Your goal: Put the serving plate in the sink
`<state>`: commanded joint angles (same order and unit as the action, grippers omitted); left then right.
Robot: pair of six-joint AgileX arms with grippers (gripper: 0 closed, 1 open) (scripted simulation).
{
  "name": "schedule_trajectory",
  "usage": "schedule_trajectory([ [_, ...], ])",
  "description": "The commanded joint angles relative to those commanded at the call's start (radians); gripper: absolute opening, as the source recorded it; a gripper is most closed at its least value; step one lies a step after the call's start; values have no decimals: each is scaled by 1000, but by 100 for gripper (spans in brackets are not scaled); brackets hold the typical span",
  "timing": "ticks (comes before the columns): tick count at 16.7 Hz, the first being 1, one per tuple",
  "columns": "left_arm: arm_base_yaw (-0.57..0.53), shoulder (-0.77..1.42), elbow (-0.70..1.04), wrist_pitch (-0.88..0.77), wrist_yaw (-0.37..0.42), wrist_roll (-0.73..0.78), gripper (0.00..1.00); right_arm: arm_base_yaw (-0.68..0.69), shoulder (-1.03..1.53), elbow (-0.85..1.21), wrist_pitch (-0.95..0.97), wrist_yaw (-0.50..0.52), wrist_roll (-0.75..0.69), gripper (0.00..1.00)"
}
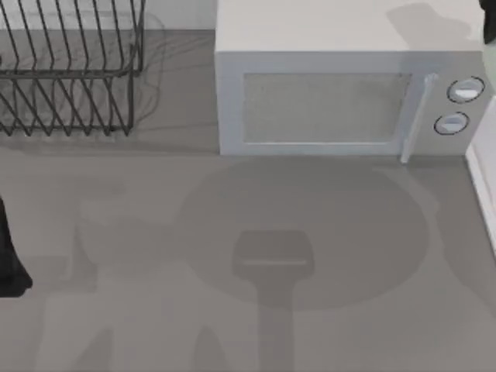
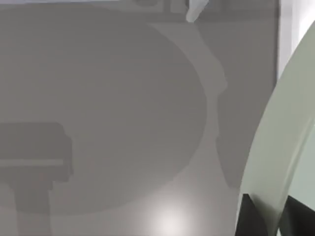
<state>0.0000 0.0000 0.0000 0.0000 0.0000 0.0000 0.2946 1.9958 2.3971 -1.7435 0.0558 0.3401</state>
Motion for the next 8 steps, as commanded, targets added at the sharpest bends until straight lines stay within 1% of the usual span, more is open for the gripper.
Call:
schedule_trajectory([
  [4, 0, 0, 0, 0, 0, 0, 100, -165, 275, 302, -14, 15, -140, 0],
  [6, 0, 0, 0, 0, 0, 0, 100, -257, 432, 412, -17, 11, -219, 0],
  [8, 0, 0, 0, 0, 0, 0, 100, -320, 564, 481, -18, -6, -293, 0],
])
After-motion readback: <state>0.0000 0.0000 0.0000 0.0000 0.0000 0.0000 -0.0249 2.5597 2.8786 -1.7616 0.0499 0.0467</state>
